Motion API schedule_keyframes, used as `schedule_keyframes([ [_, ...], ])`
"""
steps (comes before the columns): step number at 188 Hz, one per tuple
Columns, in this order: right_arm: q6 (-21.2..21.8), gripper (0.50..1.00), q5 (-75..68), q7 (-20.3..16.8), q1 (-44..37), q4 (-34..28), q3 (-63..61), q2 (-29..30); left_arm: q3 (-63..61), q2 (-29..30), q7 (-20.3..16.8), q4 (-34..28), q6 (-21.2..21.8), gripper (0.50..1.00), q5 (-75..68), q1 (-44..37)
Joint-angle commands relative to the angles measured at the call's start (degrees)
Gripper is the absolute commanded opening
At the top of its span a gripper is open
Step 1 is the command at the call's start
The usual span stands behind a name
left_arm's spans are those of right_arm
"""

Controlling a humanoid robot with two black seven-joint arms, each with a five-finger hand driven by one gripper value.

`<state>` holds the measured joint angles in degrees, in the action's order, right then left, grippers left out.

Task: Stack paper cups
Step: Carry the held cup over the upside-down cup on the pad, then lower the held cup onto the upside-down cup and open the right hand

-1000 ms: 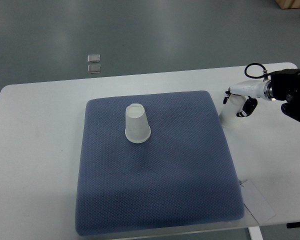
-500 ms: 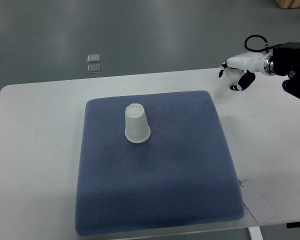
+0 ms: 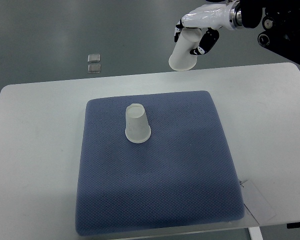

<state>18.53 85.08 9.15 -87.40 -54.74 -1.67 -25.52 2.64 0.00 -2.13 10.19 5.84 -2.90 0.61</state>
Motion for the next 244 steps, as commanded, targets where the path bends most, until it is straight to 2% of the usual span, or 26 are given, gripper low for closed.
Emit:
schedule_keyframes([
  [1, 1.2, 0.5, 0.0, 0.1, -1.4, -0.5, 0.0, 2.6, 0.0, 0.0, 0.0, 0.0, 0.0, 1.0, 0.0, 0.0],
  [76, 6.6, 0.5, -1.3, 1.7, -3.7, -1.7, -1.0, 10.4, 0.0, 0.0, 0.0, 0.0, 0.0, 1.0, 0.0, 0.0],
  [106, 10.5, 0.5, -1.4, 2.9, -3.3, -1.8, -3.2, 12.2, 0.0, 0.0, 0.0, 0.0, 0.0, 1.0, 0.0, 0.0],
  [244, 10.8, 0.5, -0.5, 2.5, -0.2, -1.9, -2.9, 15.2, 0.0, 0.0, 0.0, 0.0, 0.0, 1.0, 0.0, -0.1],
])
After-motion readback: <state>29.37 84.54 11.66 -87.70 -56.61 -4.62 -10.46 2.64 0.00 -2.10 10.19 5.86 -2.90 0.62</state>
